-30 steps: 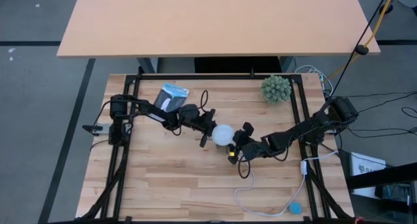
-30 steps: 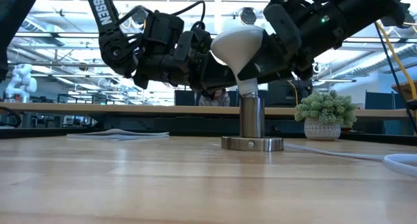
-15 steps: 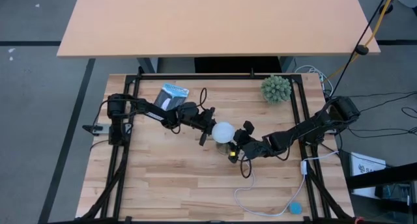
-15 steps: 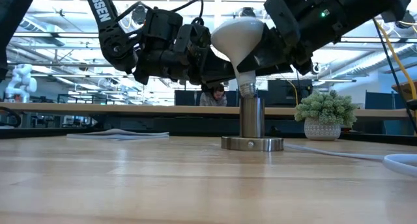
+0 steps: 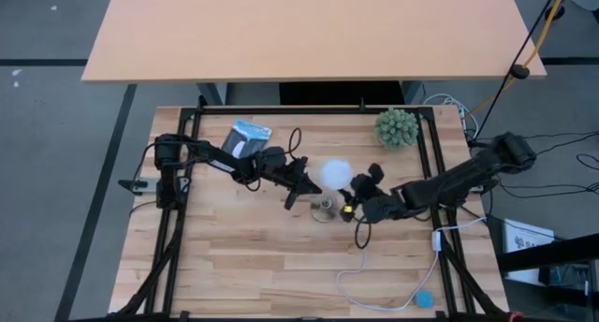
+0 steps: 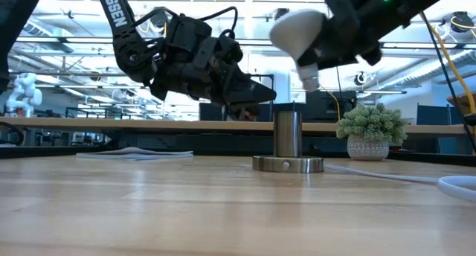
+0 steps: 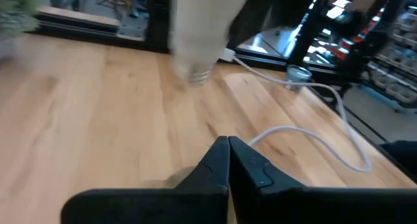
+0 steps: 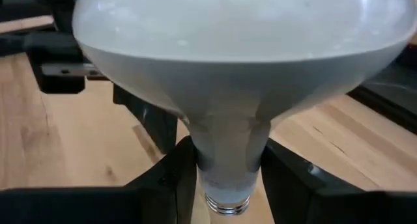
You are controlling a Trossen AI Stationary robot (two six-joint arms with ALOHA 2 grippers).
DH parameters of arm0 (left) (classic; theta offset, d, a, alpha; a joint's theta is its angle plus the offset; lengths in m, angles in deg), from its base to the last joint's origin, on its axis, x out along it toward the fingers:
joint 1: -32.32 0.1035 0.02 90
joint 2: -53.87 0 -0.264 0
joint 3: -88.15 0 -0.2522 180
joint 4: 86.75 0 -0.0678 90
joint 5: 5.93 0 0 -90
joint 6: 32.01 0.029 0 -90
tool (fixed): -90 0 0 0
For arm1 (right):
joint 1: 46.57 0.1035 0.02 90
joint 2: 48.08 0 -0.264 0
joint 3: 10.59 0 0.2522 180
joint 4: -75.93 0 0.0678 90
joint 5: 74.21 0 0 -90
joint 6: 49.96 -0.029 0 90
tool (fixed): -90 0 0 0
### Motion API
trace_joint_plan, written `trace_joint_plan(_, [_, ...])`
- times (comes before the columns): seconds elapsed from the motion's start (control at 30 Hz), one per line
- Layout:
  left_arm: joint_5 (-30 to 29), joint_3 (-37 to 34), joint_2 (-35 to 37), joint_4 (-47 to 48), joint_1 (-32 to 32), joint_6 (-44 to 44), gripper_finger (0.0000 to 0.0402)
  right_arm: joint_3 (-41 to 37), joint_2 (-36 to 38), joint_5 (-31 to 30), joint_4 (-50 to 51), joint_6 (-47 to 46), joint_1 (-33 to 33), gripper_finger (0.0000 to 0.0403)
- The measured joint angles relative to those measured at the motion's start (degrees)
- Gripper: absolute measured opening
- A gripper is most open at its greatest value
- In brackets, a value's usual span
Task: Screw lightbulb
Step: Remove the white lightbulb from the gold lamp
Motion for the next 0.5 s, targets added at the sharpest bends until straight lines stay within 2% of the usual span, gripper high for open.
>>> trace_joint_plan(0.17, [-0.76,0.02,0.00,-0.11,0.25,-0.01,0.0000,0.04,6.58,2.48,14.76,-12.12,-0.11,0.0136])
trace_joint_plan(0.33, [-1.42,0.02,0.01,-0.36,0.49,-0.09,0.0000,0.04,8.58,11.83,30.30,-27.98,-1.22,0.0137])
trace_joint_plan(0.5, [-1.62,0.02,0.02,-1.37,0.48,-0.13,0.0000,0.02,5.99,23.29,38.14,-37.78,-2.01,0.0138])
